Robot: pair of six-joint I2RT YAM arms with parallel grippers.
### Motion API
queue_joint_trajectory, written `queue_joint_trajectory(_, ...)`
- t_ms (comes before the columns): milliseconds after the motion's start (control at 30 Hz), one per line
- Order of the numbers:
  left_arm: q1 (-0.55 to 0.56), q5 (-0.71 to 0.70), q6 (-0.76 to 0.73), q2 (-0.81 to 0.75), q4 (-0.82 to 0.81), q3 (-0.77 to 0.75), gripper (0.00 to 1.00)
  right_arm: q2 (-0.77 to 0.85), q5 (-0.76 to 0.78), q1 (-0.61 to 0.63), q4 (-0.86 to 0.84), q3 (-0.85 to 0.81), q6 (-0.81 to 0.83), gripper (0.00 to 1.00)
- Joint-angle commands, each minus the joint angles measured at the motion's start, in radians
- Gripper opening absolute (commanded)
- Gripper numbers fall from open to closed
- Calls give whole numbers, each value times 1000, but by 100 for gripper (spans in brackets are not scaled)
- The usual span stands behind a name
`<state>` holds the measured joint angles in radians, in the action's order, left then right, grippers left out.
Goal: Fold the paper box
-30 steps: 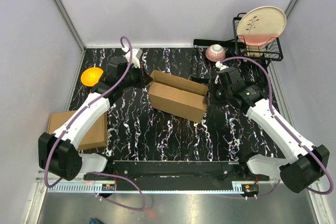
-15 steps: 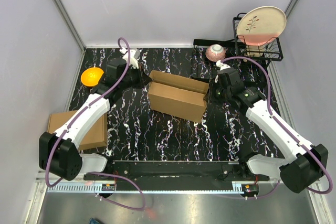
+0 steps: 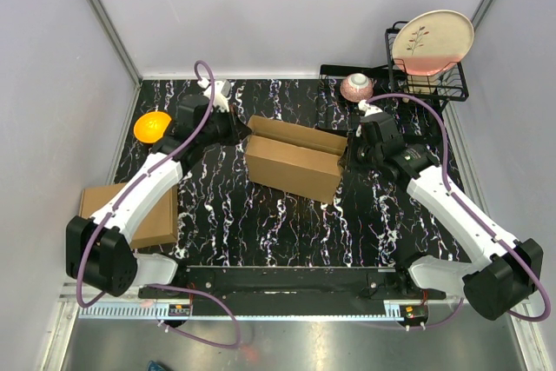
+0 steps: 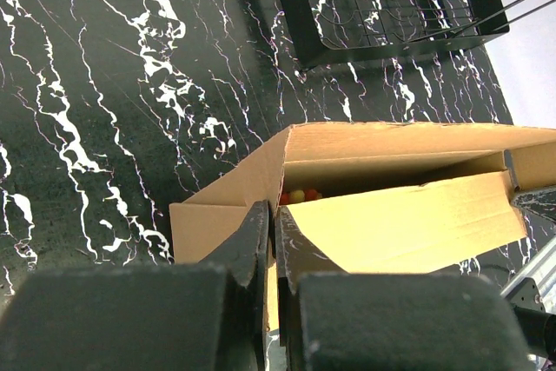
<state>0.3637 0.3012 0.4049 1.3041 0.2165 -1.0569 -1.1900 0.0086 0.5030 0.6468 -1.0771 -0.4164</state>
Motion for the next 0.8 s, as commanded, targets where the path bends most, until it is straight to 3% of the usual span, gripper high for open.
queue_joint_trajectory(0,26,113,52,17,21,-63,0,-57,-16,20,60,52,4,0)
queue_joint_trajectory(467,23,23,26,7,66,-91,0,-65,16,29,60,69,13,0)
queue_joint_trajectory(767,11,84,74,50,118,-149,0,-75,33,39,62,74,16,0)
